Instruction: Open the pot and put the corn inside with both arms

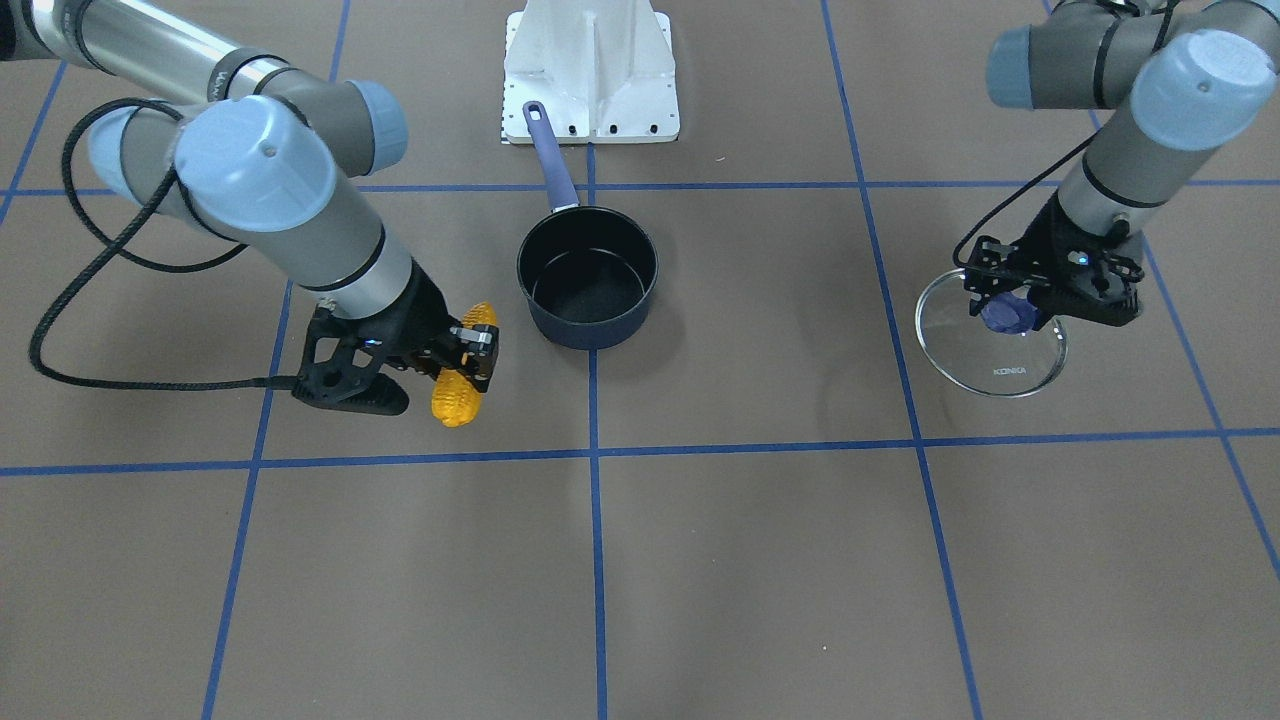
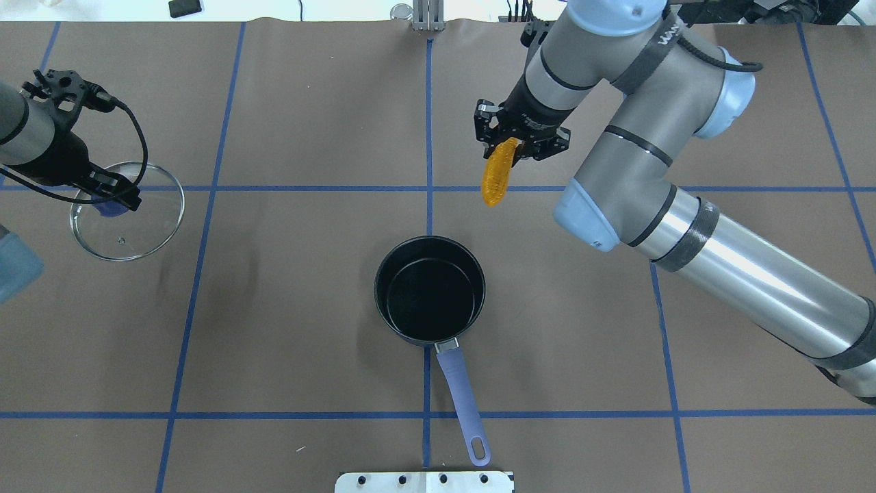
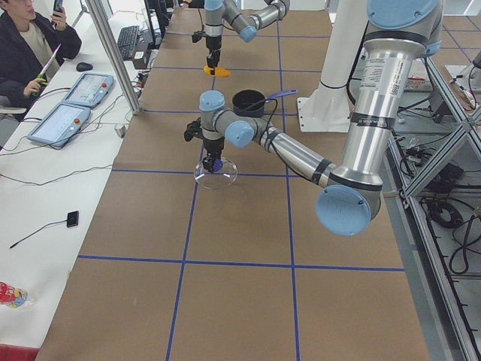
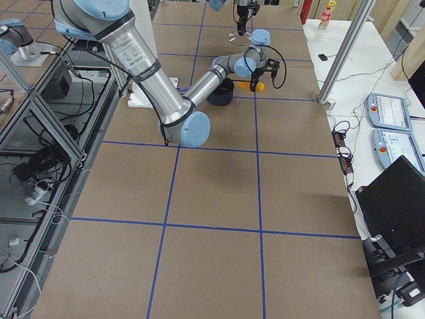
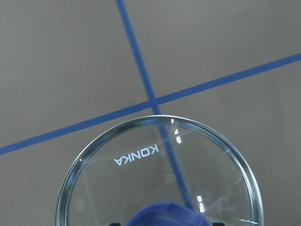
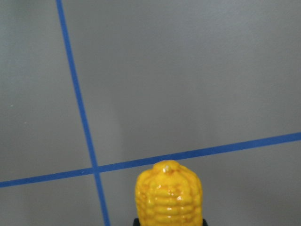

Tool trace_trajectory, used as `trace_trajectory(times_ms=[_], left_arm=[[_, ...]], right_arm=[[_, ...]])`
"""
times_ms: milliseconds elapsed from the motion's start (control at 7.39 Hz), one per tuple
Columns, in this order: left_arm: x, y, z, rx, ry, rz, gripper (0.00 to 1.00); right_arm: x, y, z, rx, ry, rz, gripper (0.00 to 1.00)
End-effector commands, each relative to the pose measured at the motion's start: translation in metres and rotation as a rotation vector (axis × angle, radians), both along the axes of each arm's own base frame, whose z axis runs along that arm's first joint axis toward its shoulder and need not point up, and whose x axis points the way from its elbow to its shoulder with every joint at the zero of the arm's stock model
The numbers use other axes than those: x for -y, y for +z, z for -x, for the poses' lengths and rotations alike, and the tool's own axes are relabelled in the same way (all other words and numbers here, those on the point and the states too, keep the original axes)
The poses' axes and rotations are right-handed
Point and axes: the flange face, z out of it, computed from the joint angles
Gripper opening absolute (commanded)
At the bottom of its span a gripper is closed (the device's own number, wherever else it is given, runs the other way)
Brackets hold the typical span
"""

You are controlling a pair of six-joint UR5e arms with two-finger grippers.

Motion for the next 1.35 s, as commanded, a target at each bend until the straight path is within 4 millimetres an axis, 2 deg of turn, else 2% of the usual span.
trace_trajectory(times_ms=[0,135,271,406,541,947,1082,1218], left_arm=[[0.013,0.075,0.010,-0.053,0.014,-0.039,0.54],[0.001,0.100,0.018,-0.069,0.024,-0.020,0.54],[-0.012,0.117,0.025,-0.077,0.027,-0.030,0.54],[-0.020,0.129,0.032,-0.071,0.026,-0.025,0.54],[-0.024,0.132,0.034,-0.071,0.025,-0.024,0.54],[-0.031,0.138,0.038,-0.065,0.023,-0.013,0.56],[-0.031,0.142,0.037,-0.057,0.022,-0.008,0.63],[-0.031,0.143,0.035,-0.054,0.024,-0.008,0.64]], right_arm=[[-0.041,-0.039,0.025,-0.001,0.015,0.008,0.00],[-0.060,-0.054,0.025,-0.012,0.003,0.013,0.00],[-0.082,-0.062,0.041,-0.019,0.006,0.009,0.00],[-0.112,-0.065,0.073,-0.035,-0.014,-0.022,0.00],[-0.131,-0.065,0.093,-0.049,-0.025,-0.045,0.00],[-0.137,-0.055,0.099,-0.066,-0.028,-0.044,0.00],[-0.136,-0.055,0.099,-0.067,-0.028,-0.044,0.00],[-0.136,-0.054,0.099,-0.070,-0.026,-0.046,0.00]])
